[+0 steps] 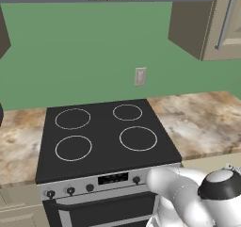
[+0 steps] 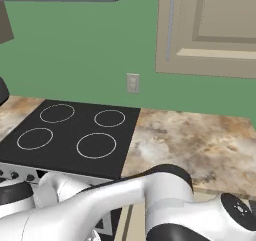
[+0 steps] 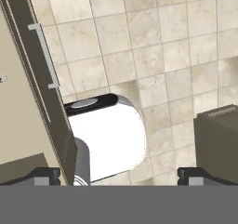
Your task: Take the tongs from the drawer on the right and place them on the dining counter next to the tray containing the kebab skewer.
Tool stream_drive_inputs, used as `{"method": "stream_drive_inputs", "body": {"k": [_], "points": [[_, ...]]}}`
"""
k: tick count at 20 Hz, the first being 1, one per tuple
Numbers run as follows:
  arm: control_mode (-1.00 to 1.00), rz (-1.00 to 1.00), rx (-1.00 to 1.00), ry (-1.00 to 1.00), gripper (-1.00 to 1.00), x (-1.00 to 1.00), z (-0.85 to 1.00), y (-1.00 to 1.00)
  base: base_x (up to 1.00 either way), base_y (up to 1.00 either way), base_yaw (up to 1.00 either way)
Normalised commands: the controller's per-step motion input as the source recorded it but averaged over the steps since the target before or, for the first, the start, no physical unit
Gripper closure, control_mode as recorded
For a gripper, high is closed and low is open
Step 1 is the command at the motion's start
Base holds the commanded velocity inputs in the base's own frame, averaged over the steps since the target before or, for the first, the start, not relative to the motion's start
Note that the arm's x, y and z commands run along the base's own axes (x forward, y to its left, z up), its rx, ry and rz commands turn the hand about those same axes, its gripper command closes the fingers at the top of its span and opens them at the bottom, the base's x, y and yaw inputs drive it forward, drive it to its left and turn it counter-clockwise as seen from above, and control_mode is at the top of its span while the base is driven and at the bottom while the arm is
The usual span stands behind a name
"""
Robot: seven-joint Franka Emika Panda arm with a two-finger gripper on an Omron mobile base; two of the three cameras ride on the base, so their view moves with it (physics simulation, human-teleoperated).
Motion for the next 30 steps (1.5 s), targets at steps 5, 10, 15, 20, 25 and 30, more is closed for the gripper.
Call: {"method": "stream_drive_inputs", "body": {"k": [5, 10, 15, 20, 25, 30], "points": [[-1.00, 0.00, -0.06, 0.28, -1.00, 0.29, 0.47, 0.75, 0.00, 0.00, 0.00], [-1.00, -0.03, -0.06, 0.25, -1.00, 0.33, 0.08, 0.53, 0.00, 0.00, 0.00], [-1.00, 0.00, 0.00, 0.00, -1.00, 0.00, 0.00, 0.01, 0.00, 0.00, 0.00], [-1.00, 0.00, 0.00, 0.00, -1.00, 0.00, 0.00, 0.05, 0.00, 0.00, 0.00], [-1.00, 0.00, 0.00, 0.02, -1.00, 0.33, 0.00, 0.09, 0.00, 0.00, 0.00], [-1.00, 0.02, 0.07, 0.20, -1.00, 0.19, 0.44, -0.01, 0.00, 0.00, 0.00]]}}
